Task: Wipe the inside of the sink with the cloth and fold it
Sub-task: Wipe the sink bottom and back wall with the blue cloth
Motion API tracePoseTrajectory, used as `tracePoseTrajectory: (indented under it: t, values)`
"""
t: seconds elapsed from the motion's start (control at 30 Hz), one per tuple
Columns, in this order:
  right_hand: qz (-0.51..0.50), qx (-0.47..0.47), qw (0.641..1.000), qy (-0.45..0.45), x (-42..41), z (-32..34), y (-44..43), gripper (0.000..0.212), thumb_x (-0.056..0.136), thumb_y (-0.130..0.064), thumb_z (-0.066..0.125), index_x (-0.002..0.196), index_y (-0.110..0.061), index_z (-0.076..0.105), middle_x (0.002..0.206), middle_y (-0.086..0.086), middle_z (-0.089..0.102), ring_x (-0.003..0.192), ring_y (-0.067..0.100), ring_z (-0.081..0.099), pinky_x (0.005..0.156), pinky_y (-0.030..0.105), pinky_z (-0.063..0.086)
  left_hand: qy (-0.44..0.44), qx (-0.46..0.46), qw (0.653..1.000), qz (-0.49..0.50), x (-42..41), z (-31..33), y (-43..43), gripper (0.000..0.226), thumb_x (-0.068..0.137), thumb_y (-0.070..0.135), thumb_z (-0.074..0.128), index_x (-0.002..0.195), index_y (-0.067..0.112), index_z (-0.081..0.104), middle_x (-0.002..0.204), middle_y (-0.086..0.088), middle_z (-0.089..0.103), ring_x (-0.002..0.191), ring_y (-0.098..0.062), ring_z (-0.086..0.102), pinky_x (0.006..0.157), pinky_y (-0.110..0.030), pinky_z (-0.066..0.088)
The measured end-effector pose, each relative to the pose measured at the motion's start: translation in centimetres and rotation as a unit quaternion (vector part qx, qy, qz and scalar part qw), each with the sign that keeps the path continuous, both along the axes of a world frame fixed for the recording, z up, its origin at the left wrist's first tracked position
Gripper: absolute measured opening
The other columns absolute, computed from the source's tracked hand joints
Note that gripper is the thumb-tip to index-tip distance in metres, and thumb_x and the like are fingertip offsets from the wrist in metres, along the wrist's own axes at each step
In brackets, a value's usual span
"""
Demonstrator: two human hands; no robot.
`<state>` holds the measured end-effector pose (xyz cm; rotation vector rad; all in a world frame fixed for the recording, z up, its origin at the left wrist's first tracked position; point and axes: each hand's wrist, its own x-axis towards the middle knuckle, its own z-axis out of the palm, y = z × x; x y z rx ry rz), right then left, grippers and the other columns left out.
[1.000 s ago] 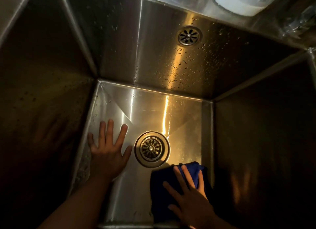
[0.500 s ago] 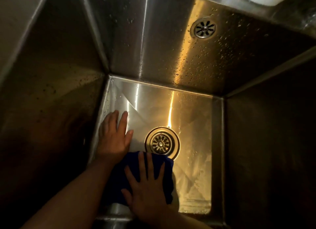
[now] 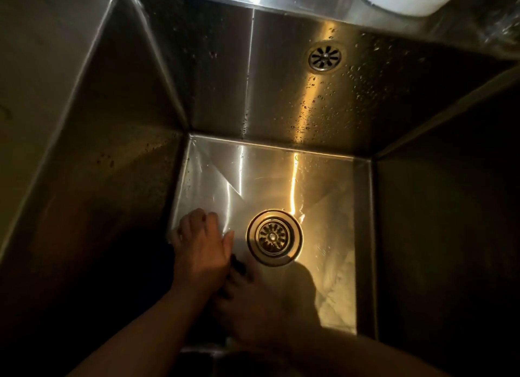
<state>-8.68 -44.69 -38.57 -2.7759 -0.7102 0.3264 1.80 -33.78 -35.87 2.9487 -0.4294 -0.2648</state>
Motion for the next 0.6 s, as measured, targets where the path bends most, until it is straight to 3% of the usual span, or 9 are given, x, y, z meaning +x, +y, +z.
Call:
tracePoseTrajectory:
  t: [0.07,0.13,0.17,0.2,0.27,0.3,0.33,0.43,0.6]
  values:
    - [-0.013,-0.092,0.992,-0.086,-0.4,-0.3,-5.7,0.057,0.089,-0.038,0.054,0.143,-0.024,0.04,0.151,0.009,0.036,0.143,0.035,0.026,0.112,0.063,0.004,0.014,0.03,0.999,0.041,-1.0,0.5,1.1,0.036,0.082,0.04,0.056,0.1,0.009,0.052,0.105,-0.019,0.052,0.097,-0.038,0.049,0.079,-0.051,0.042]
    - [-0.158,-0.171,0.972,-0.042,-0.5,-0.4,-11.9,0.067,0.089,-0.046,0.051,0.149,-0.032,0.026,0.157,0.011,0.026,0.142,0.04,0.024,0.109,0.067,0.006,0.057,0.052,0.996,0.053,-2.4,0.6,2.5,0.052,0.078,0.043,0.069,0.111,0.005,0.055,0.116,-0.025,0.052,0.107,-0.042,0.048,0.083,-0.055,0.043]
    - [-0.236,-0.171,0.956,-0.012,-0.8,-0.3,-14.2,0.065,0.091,-0.052,0.042,0.15,-0.034,0.022,0.158,0.012,0.021,0.143,0.041,0.022,0.108,0.068,0.01,0.087,0.067,0.993,0.042,-3.3,0.7,3.2,0.063,0.08,0.052,0.064,0.12,0.005,0.056,0.125,-0.028,0.05,0.116,-0.045,0.046,0.089,-0.058,0.042]
    - [-0.306,-0.157,0.938,0.032,-1.1,-0.3,-15.8,0.064,0.093,-0.058,0.029,0.151,-0.035,0.017,0.16,0.013,0.014,0.145,0.039,0.014,0.111,0.066,0.012,0.12,0.089,0.988,0.021,-4.1,0.8,3.8,0.076,0.084,0.066,0.045,0.132,0.008,0.052,0.136,-0.03,0.045,0.127,-0.048,0.04,0.098,-0.061,0.037]
    - [-0.388,-0.128,0.908,0.09,-2.3,-1.4,-16.6,0.066,0.091,-0.066,0.004,0.151,-0.041,-0.003,0.161,0.009,-0.013,0.146,0.027,-0.012,0.116,0.06,0.003,0.181,0.129,0.975,-0.018,-5.6,0.5,4.4,0.1,0.077,0.08,-0.004,0.15,0.015,0.017,0.156,-0.027,0.01,0.145,-0.045,0.005,0.113,-0.06,0.011]
    - [-0.407,-0.117,0.901,0.098,-2.8,-2.1,-16.3,0.065,0.088,-0.068,-0.002,0.148,-0.044,-0.014,0.158,0.004,-0.027,0.144,0.021,-0.019,0.117,0.058,-0.005,0.204,0.137,0.969,-0.019,-6.4,-0.1,4.5,0.101,0.073,0.083,-0.006,0.149,0.017,-0.005,0.156,-0.025,-0.016,0.143,-0.042,-0.018,0.113,-0.059,-0.002]
    - [-0.421,-0.109,0.895,0.105,-2.9,-2.5,-16.1,0.064,0.088,-0.067,-0.003,0.145,-0.046,-0.021,0.155,0.001,-0.034,0.143,0.019,-0.022,0.116,0.056,-0.01,0.23,0.15,0.961,-0.015,-7.1,-0.8,4.5,0.102,0.074,0.086,0.005,0.145,0.017,-0.022,0.147,-0.024,-0.037,0.136,-0.04,-0.035,0.111,-0.059,-0.01]
    - [-0.429,-0.115,0.89,0.106,-3.0,-3.0,-15.6,0.063,0.091,-0.062,0.003,0.146,-0.043,-0.022,0.156,0.001,-0.033,0.144,0.02,-0.024,0.116,0.056,-0.01,0.357,0.224,0.907,-0.007,-8.7,-1.6,3.6,0.118,0.074,0.085,0.033,0.127,0.017,-0.047,0.122,-0.022,-0.063,0.116,-0.039,-0.055,0.107,-0.062,-0.017]
    - [-0.428,-0.091,0.893,0.106,-3.2,-3.0,-15.8,0.063,0.093,-0.06,0.01,0.147,-0.044,-0.018,0.158,0.002,-0.028,0.148,0.029,-0.013,0.116,0.061,-0.003,0.437,0.246,0.865,-0.006,-10.0,-2.1,3.5,0.112,0.071,0.086,0.036,0.122,0.032,-0.047,0.119,-0.017,-0.065,0.107,-0.036,-0.059,0.107,-0.062,-0.015]
